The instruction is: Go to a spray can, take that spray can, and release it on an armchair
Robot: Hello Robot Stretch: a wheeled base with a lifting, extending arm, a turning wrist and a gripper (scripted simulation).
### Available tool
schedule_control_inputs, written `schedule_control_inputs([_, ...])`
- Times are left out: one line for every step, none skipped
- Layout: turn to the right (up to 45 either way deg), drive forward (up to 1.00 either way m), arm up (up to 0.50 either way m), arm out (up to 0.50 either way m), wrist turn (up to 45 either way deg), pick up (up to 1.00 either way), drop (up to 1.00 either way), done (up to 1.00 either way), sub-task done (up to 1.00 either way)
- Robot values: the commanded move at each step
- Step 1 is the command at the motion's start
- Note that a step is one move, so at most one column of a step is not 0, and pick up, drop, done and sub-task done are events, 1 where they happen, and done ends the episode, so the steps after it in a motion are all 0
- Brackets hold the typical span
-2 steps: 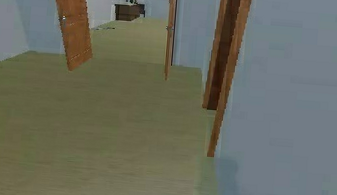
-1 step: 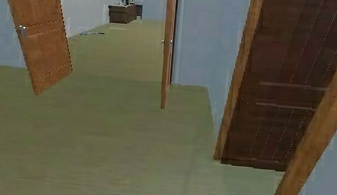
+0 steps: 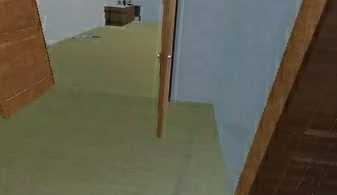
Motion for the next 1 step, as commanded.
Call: schedule_control_inputs([42.0, 0.00, 0.00, 0.00, 0.0, 0.00, 0.00, 0.00, 0.00])
